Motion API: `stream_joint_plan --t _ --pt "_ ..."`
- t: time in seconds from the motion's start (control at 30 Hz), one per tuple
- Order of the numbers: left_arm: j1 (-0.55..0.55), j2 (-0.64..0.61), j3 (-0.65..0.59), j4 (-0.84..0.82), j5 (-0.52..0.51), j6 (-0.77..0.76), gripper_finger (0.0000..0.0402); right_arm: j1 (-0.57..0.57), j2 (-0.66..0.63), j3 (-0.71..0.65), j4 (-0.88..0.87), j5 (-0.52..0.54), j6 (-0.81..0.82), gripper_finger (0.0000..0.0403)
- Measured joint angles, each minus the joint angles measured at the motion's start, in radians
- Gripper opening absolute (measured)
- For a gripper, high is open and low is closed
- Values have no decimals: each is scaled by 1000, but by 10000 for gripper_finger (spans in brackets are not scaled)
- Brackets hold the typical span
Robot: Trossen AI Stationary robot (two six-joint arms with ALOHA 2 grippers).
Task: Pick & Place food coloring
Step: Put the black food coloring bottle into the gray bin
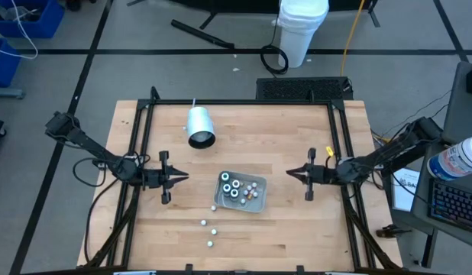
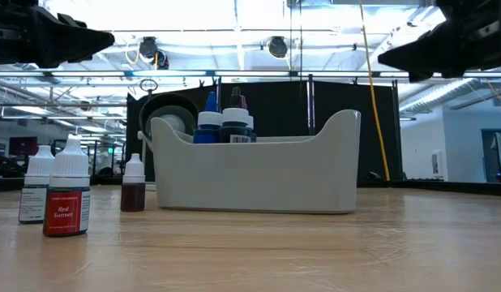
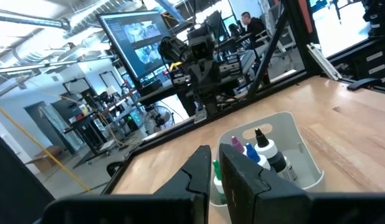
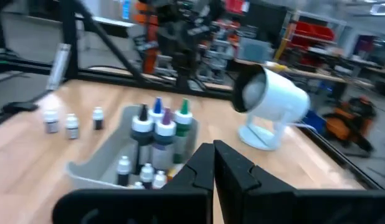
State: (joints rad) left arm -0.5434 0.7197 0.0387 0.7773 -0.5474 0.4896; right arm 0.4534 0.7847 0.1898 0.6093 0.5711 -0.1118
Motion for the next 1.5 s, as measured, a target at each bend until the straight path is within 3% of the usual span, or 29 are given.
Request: stream_joint_plan --t 0.27,0.47,0.53,0.63,0.87,1.07,1.17,1.3,1.5 --pt "0 0 0 2 -3 -21 42 0 -26 0 0 -48 -21 0" --pt "0 0 0 -4 -37 -245 42 0 -26 0 15 -162 -102 0" --pt "-5 0 29 -80 -12 -341 42 0 -26 0 37 -185 -115 0" --pt "-33 33 168 -351 39 -447 42 0 -26 0 37 -184 -117 0" --pt "-101 321 614 -829 -37 -547 42 0 -26 0 84 -184 -126 0" --pt "-145 574 912 -1212 110 -754 42 0 -26 0 90 -184 -136 0" --pt "-171 713 996 -1337 180 -830 42 0 -25 0 90 -184 -134 0" --pt "-177 877 1091 -1382 296 -974 42 0 -25 0 90 -184 -135 0" --pt "-154 1020 1218 -1524 386 -1095 42 0 -25 0 90 -184 -135 0"
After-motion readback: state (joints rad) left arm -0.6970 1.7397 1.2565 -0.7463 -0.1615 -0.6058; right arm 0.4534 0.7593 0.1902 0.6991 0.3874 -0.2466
